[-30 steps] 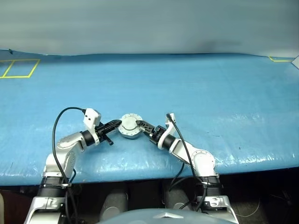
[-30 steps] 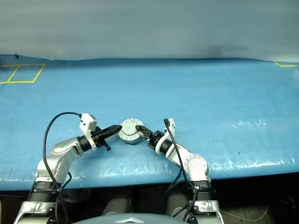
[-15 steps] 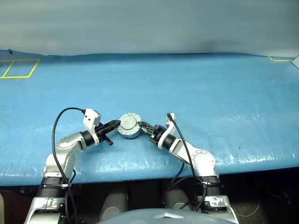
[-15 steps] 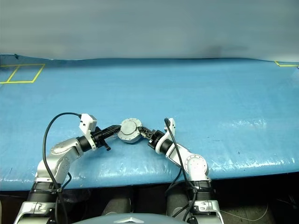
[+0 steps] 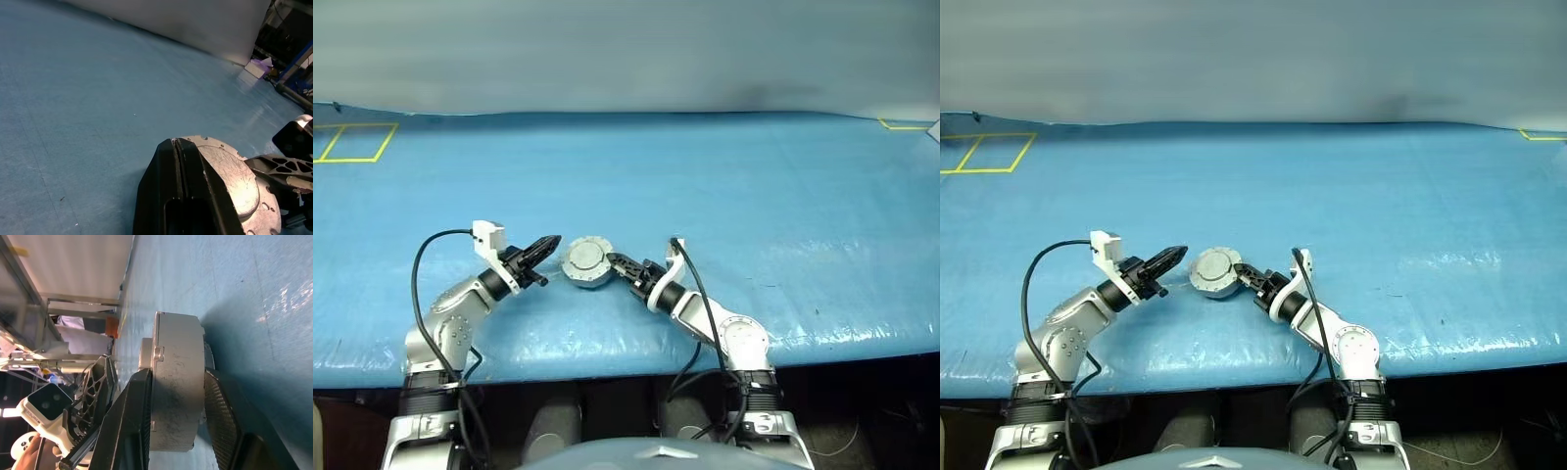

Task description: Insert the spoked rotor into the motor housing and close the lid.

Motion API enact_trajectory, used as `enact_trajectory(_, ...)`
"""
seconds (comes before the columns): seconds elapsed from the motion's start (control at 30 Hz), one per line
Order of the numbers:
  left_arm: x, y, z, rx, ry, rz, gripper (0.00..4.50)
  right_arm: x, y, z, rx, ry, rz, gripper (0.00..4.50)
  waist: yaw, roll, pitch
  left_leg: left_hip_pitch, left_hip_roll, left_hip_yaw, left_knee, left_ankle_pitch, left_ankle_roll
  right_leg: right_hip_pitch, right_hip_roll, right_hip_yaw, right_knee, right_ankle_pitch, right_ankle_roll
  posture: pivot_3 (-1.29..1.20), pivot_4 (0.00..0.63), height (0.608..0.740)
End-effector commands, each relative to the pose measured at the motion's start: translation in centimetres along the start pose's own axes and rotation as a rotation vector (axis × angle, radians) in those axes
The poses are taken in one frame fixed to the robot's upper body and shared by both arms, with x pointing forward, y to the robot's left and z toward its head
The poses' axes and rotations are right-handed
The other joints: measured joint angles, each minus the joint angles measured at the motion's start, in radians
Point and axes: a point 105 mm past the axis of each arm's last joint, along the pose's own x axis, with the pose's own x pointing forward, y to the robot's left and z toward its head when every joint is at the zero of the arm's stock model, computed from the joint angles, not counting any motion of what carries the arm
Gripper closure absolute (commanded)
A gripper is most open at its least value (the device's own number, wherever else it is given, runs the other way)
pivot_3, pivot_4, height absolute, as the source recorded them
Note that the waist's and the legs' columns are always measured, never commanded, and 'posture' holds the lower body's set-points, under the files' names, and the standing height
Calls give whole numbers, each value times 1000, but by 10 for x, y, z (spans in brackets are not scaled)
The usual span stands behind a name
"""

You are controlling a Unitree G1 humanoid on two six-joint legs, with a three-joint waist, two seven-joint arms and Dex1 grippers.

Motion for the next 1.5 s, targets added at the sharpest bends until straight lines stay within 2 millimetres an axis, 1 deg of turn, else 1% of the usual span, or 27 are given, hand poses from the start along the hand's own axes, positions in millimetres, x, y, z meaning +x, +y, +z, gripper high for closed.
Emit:
enact_trajectory(0.03,-1,-9,11,-31,-30,-34,4500,9,29,12,67,-89,117,3278,0,0,0,0,0,0,0,0,0,0,0,0,0,0,0,0,150,740)
enact_trajectory(0.13,-2,-10,12,-62,-72,-31,4500,8,42,22,74,-127,169,3278,-2,0,0,0,0,0,0,0,0,0,0,0,0,0,0,0,150,740)
enact_trajectory(0.23,-3,-9,14,-109,-140,-27,3872,8,56,29,55,-151,223,3278,-2,0,2,-1,0,0,0,0,0,0,0,0,0,0,-1,0,150,740)
enact_trajectory(0.27,-3,-10,13,-138,-154,-33,3603,9,61,31,46,-153,235,3278,-5,0,2,-1,0,0,0,0,0,-1,0,0,0,0,-1,0,150,740)
enact_trajectory(0.3,-3,-11,11,-165,-160,-38,3199,9,65,32,40,-155,249,3278,-6,0,2,-1,0,1,0,0,0,-1,0,0,0,0,-1,0,150,740)
enact_trajectory(0.4,-3,-12,8,-216,-183,-44,2217,10,77,34,20,-155,285,3278,-8,0,3,-1,1,1,0,0,0,-1,1,0,0,1,1,0,150,740)
enact_trajectory(0.5,-1,-15,5,-285,-193,-51,1223,9,93,35,4,-148,344,3278,-5,0,3,-1,1,0,-1,0,0,-1,1,0,0,1,1,0,150,740)
enact_trajectory(0.53,0,-16,4,-320,-196,-59,918,9,98,34,-5,-141,366,3278,-5,0,3,-1,1,0,-1,0,1,-1,1,0,0,1,1,0,150,740)
enact_trajectory(0.6,2,-22,8,-442,-239,-101,156,8,107,30,-22,-124,394,3278,-5,0,3,-2,0,0,-1,-1,1,-2,0,0,-1,1,1,0,150,740)
enact_trajectory(0.63,2,-25,11,-495,-262,-135,31,7,109,29,-28,-117,401,3278,-5,0,3,-2,0,0,-1,-1,1,-1,0,0,-1,1,1,0,150,740)
enact_trajectory(0.77,8,-36,11,-574,-241,-200,31,6,121,19,-51,-78,441,3278,-6,0,3,-2,0,0,0,-1,1,-1,0,0,-2,1,1,0,150,740)
enact_trajectory(0.83,11,-42,16,-627,-261,-253,31,6,124,13,-65,-52,455,3278,-6,0,3,-2,0,0,0,-1,1,-1,1,0,-1,1,1,0,150,740)
enact_trajectory(0.93,15,-53,19,-666,-261,-326,31,9,122,4,-86,-14,439,3278,-6,0,3,-2,0,0,0,-1,1,-1,1,0,-2,1,1,0,150,740)
enact_trajectory(1.0,19,-56,21,-681,-261,-346,31,11,120,-1,-98,6,430,3278,-6,0,3,-2,0,0,0,-1,1,-1,1,0,-2,1,1,0,150,740)
enact_trajectory(1.13,24,-55,32,-699,-324,-363,31,12,118,-6,-113,27,422,3278,-4,0,3,-2,0,0,1,-1,1,-1,1,0,-2,1,1,0,150,740)
enact_trajectory(1.23,28,-52,33,-684,-328,-325,31,12,116,-6,-112,26,413,3278,-4,0,3,-2,0,1,1,-1,1,-1,1,0,-2,1,1,0,150,740)
enact_trajectory(1.37,27,-42,30,-651,-352,-262,31,12,112,2,-98,-9,391,3278,-4,0,3,-3,0,1,0,-1,1,-1,1,0,-2,1,1,0,150,740)
enact_trajectory(1.4,26,-42,30,-656,-361,-266,410,12,111,3,-96,-15,388,3278,-4,0,3,-3,0,1,0,-1,1,-1,1,0,-2,0,1,0,150,740)
enact_trajectory(1.47,25,-41,27,-640,-345,-268,919,12,110,5,-93,-21,382,3278,-4,0,3,-3,0,1,0,-1,1,-1,1,0,-2,0,0,0,150,740)
enact_trajectory(1.5,24,-42,25,-635,-339,-270,1287,12,110,5,-91,-22,381,3278,-5,0,3,-3,0,1,0,-1,1,-1,1,0,-3,0,0,0,150,740)
